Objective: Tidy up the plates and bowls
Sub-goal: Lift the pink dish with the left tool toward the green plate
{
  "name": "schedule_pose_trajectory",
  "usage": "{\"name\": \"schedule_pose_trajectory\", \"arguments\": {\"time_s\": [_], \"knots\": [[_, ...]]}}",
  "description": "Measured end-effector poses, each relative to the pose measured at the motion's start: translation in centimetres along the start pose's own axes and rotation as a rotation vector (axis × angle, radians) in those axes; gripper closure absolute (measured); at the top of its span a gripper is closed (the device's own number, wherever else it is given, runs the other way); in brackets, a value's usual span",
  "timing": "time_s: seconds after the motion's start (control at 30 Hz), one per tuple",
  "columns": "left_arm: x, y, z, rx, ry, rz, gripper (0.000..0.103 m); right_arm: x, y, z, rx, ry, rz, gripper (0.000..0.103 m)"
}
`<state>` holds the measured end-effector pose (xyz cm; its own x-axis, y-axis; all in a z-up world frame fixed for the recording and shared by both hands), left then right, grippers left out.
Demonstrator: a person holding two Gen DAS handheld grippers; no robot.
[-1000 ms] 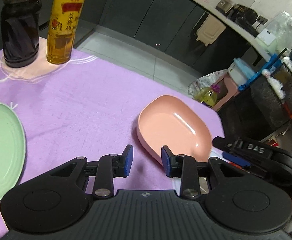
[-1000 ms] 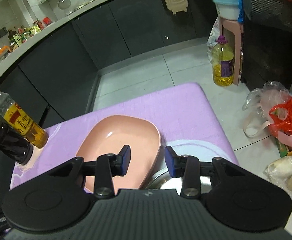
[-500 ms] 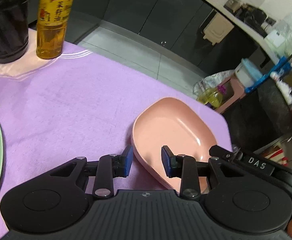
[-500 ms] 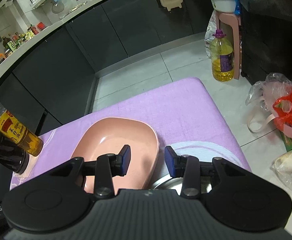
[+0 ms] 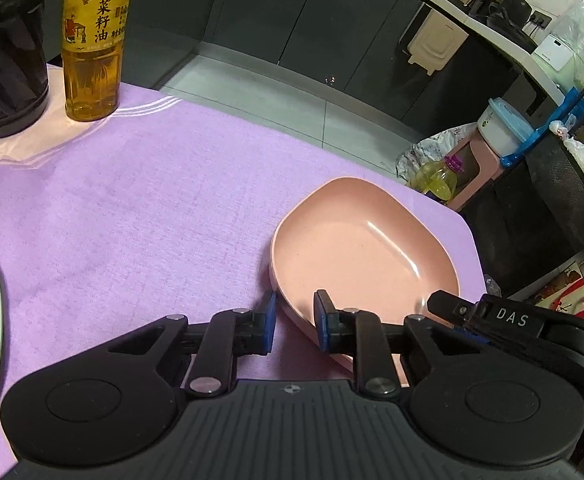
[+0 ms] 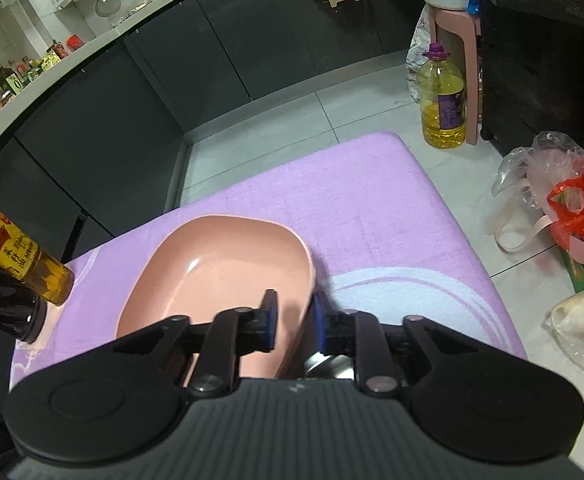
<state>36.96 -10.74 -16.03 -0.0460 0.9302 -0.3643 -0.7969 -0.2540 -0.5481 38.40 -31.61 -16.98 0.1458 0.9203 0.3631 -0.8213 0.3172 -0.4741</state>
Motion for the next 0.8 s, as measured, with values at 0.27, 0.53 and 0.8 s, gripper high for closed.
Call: {"name": "schedule_pose_trajectory", "arguments": {"time_s": [0.27,0.53,0.8], "knots": [[-0.3,-0.4,2.1,-0.037,0.0,-0.021,0.084,0.6,-0.1,1.2,-0.026,-0.022,0.007,0.09],[0.4,-0.5,5.8,-0.095,0.009,-0.022,0.084,2.5,-0.2,3.3,-0.064,-0.061,0.051,0.09],[2.9,-0.3,9.8,-0.113,0.025,-0.001,0.084,5.0,1.1,5.3,-0.081,-0.079,0.112,0.09]]}}
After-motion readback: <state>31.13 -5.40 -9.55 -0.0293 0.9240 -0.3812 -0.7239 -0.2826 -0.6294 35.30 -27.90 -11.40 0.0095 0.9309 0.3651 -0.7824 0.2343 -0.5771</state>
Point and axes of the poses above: each gripper's, at about its wrist camera, not at the fingertips, and z roughly against the way its jaws point, x to its left, y to its underside, the point moved 5 cm from there along -z, roughly the way its jaws point, and after that the axes turned 1 degree about z, right-handed, at the moved point
